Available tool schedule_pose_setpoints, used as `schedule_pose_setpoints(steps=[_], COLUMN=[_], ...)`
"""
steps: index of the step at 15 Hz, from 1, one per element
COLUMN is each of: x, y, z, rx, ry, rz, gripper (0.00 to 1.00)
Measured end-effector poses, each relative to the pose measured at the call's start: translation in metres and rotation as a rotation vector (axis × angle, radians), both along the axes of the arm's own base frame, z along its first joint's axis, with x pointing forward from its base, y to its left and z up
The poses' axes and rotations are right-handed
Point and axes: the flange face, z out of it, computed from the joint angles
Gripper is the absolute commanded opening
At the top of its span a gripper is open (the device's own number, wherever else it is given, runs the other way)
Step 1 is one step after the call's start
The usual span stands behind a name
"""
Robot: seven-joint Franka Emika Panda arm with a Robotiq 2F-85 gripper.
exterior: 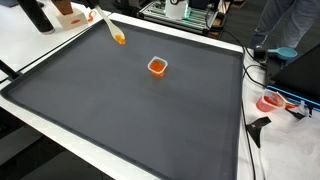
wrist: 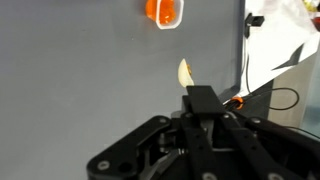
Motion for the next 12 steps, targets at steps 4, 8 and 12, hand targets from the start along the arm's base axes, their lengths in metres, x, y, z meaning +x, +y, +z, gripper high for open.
schedule_pose_setpoints(steps=[4, 8, 12], x=[0.009, 0.012, 0.013], y=[0.025, 0.052, 0.07], z=[-0.001, -0.004, -0.005], rx=[-0.22, -0.371, -0.453], ry=[0.023, 0.05, 0.07], rz=[0.027, 0.066, 0.094], gripper=[0.03, 0.03, 0.03])
